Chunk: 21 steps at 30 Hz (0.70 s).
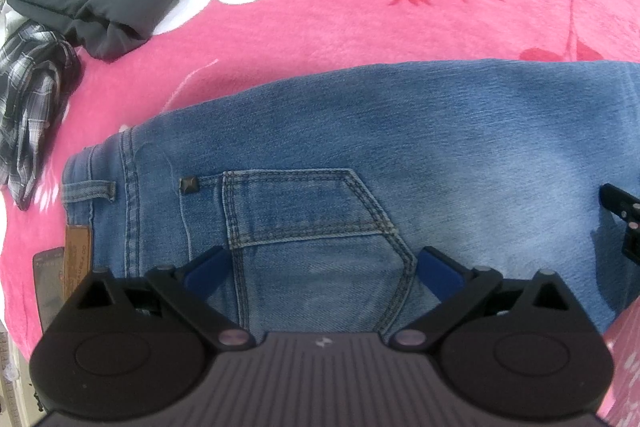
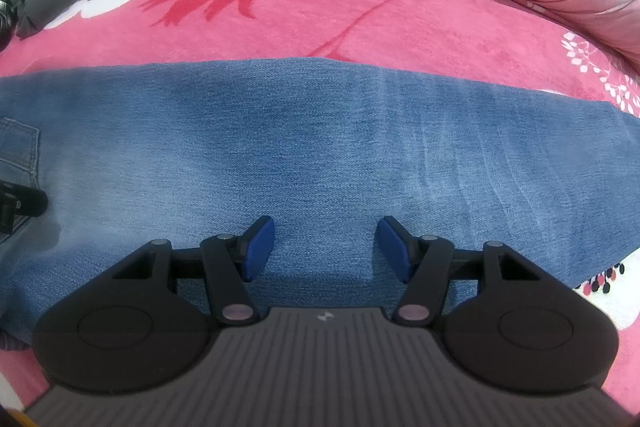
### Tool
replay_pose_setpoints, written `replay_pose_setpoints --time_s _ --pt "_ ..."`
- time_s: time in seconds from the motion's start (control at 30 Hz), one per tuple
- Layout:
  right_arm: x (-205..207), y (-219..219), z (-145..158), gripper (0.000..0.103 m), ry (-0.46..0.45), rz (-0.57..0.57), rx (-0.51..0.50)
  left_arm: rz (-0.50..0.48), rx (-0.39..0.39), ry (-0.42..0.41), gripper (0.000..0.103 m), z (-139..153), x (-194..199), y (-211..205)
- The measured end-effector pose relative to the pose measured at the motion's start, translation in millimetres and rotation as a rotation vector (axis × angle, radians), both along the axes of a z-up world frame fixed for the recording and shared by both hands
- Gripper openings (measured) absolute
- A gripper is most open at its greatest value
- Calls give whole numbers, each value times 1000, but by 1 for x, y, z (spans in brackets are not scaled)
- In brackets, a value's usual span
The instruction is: Fold clothes
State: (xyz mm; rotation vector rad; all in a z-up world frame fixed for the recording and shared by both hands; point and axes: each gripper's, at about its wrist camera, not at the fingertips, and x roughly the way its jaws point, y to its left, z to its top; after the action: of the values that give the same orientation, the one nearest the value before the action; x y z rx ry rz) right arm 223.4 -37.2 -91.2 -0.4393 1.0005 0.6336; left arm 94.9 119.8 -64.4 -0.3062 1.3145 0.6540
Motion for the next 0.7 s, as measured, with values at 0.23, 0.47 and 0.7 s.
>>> replay_pose_setpoints --time_s 0.23,0.47,0.7 --pt "0 -1 -1 59 -4 -1 4 -81 100 -54 100 12 -4 -18" --pt "0 0 -1 60 -7 -2 2 -181 120 -162 100 13 8 -38" --pt "-1 1 -1 60 -11 -1 -1 -166 61 -213 82 -1 16 -45"
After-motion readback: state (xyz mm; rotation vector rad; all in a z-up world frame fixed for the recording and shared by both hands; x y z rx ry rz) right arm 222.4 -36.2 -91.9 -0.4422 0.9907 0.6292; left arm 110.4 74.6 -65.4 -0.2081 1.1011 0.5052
